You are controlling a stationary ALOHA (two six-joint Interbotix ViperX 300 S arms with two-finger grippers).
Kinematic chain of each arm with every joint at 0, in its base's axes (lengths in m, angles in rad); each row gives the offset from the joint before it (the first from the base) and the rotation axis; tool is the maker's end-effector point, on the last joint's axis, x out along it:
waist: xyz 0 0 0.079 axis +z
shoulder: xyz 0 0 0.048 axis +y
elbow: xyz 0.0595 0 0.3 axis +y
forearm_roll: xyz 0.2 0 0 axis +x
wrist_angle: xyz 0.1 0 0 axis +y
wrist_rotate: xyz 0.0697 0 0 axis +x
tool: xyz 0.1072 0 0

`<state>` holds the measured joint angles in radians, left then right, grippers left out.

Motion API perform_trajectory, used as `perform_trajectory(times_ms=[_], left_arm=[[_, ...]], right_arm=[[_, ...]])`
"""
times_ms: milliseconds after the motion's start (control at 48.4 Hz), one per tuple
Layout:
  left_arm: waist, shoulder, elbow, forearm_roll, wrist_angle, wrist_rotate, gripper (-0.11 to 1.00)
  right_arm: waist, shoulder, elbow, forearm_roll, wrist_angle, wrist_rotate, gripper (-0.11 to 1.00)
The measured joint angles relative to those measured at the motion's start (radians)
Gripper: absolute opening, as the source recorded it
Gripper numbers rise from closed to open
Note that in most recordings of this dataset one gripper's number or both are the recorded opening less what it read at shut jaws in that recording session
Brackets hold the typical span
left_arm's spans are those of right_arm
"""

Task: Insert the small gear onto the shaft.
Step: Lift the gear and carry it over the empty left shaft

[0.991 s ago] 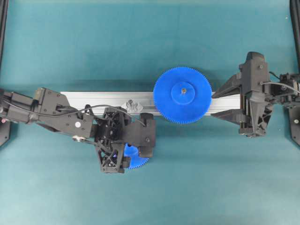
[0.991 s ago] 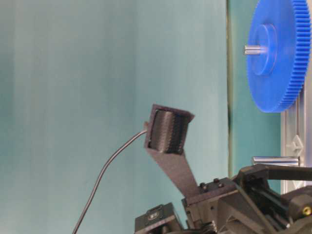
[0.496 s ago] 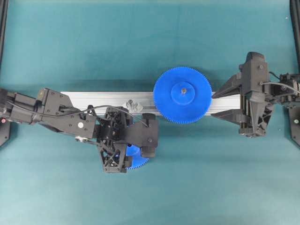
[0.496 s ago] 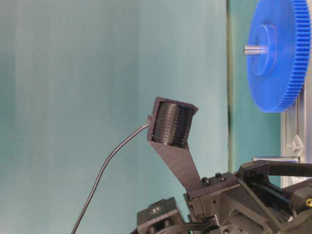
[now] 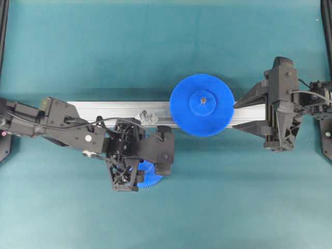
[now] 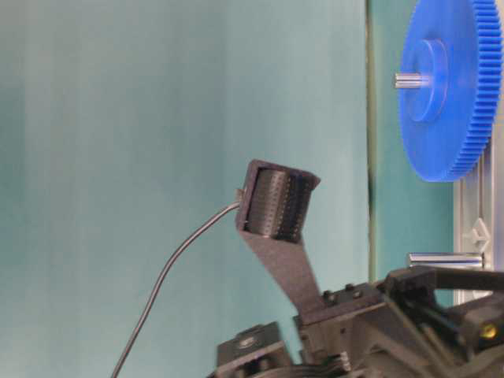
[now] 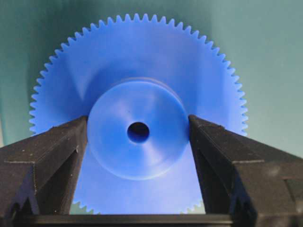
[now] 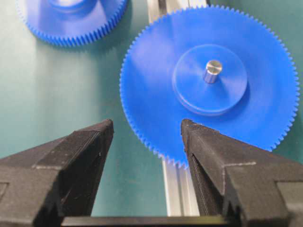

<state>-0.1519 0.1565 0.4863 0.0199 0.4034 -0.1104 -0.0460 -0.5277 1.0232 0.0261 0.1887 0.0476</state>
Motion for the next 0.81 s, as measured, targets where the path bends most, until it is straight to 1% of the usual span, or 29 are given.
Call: perform_trajectory(times_ms=[248, 454, 558, 702, 805], left_arm=[[0.0, -0.12, -0.006, 0.0, 0.017, 0.0, 0.72], [0.005, -0.279, -0.008, 0.0, 0.114, 0.002, 0.72], [0.041, -0.354, -0.008, -0.003, 0.149, 0.003, 0.71], [0.135, -0.436, -0.006, -0.002, 0.147, 0.017, 0.71], [0.175, -0.468, 0.012, 0.0, 0.137, 0.063, 0.72]], right_arm=[[0.0, 0.0, 0.015, 0.0, -0.011, 0.003, 0.69], [0.0, 0.0, 0.021, 0.0, -0.032, 0.003, 0.69], [0.0, 0.0, 0.026, 0.0, -0.044, 0.003, 0.69], [0.0, 0.0, 0.032, 0.002, -0.06, 0.003, 0.69], [0.0, 0.0, 0.035, 0.002, -0.067, 0.005, 0.69]])
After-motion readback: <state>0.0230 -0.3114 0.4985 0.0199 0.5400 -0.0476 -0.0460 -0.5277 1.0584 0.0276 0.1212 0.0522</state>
